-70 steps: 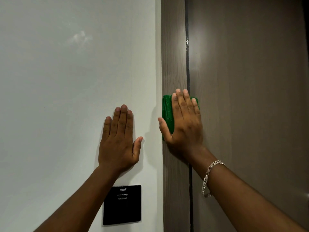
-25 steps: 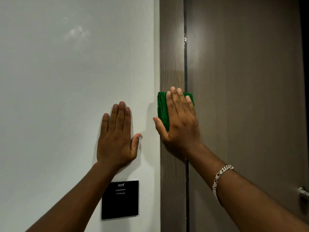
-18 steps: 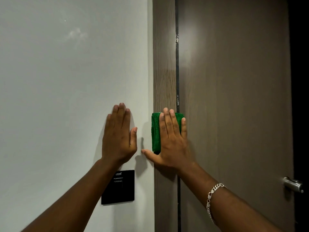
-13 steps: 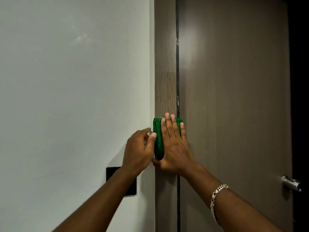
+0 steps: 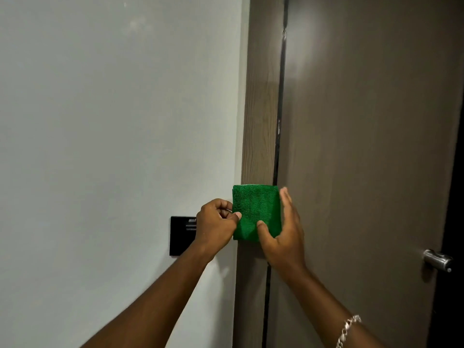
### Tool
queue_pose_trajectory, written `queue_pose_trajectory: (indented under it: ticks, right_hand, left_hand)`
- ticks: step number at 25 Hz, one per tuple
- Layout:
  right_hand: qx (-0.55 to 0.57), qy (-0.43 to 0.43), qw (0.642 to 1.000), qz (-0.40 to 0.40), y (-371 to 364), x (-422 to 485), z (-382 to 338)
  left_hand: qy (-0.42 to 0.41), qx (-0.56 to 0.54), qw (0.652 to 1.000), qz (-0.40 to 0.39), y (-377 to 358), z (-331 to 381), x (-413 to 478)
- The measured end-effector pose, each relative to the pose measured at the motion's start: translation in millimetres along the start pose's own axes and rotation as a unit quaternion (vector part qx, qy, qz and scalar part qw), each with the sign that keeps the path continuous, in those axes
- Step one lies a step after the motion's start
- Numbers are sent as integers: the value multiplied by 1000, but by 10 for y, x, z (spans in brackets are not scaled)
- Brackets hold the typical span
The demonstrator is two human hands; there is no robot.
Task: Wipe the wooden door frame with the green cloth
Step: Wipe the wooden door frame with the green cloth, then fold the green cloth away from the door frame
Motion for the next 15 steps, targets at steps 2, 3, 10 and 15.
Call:
queue_pose_trajectory:
  ticks: [2,3,10,15]
  right_hand:
    - [83,-98,991,39,-76,-402,160]
    - [110,-126,985,33,-158,-625,202]
    - [167,-246,947,-125,-1067,-2010,350]
    - [123,-348,880,-298,-1934,-3395,609]
  left_hand:
    - [24,-16,999,-15,155,-278,-179]
    - [35,-19,999,-18,266,-454,-300]
    - [155,-15,987,38,1167,-1733,-1236]
    - [323,45,934,143,1816,-3151,-2191]
Point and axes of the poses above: each hand's wrist, its own x-axis towards the middle knuckle, its own y-axis out of the back of the hand, z = x × y, the point moved 6 cm from there along x, towards the middle knuckle, and after that the axes turned 4 degrees about y, right-handed, at the moved point
